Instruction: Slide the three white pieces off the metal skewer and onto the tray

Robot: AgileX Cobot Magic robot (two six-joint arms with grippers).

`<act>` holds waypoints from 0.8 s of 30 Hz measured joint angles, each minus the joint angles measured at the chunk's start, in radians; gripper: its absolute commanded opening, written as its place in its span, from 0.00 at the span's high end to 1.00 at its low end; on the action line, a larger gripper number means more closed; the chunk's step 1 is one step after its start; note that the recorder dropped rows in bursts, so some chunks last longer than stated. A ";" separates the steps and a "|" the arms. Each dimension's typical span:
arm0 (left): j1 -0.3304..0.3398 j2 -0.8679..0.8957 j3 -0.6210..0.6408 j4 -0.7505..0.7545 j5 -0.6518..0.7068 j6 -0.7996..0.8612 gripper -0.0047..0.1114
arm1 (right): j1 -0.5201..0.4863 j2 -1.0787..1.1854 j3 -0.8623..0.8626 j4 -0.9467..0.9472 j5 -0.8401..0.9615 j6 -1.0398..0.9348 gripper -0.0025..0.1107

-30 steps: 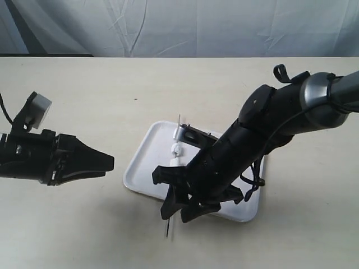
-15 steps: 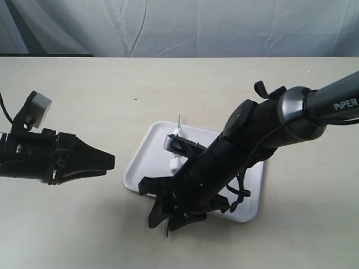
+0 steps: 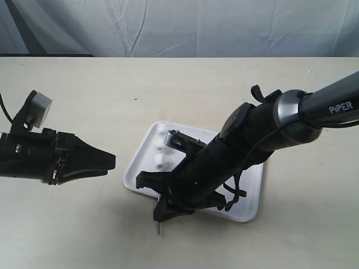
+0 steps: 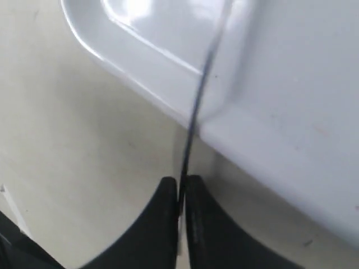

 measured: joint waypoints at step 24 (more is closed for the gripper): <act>0.000 0.000 0.000 -0.009 -0.004 -0.063 0.64 | 0.000 -0.176 0.000 -0.294 0.148 0.072 0.98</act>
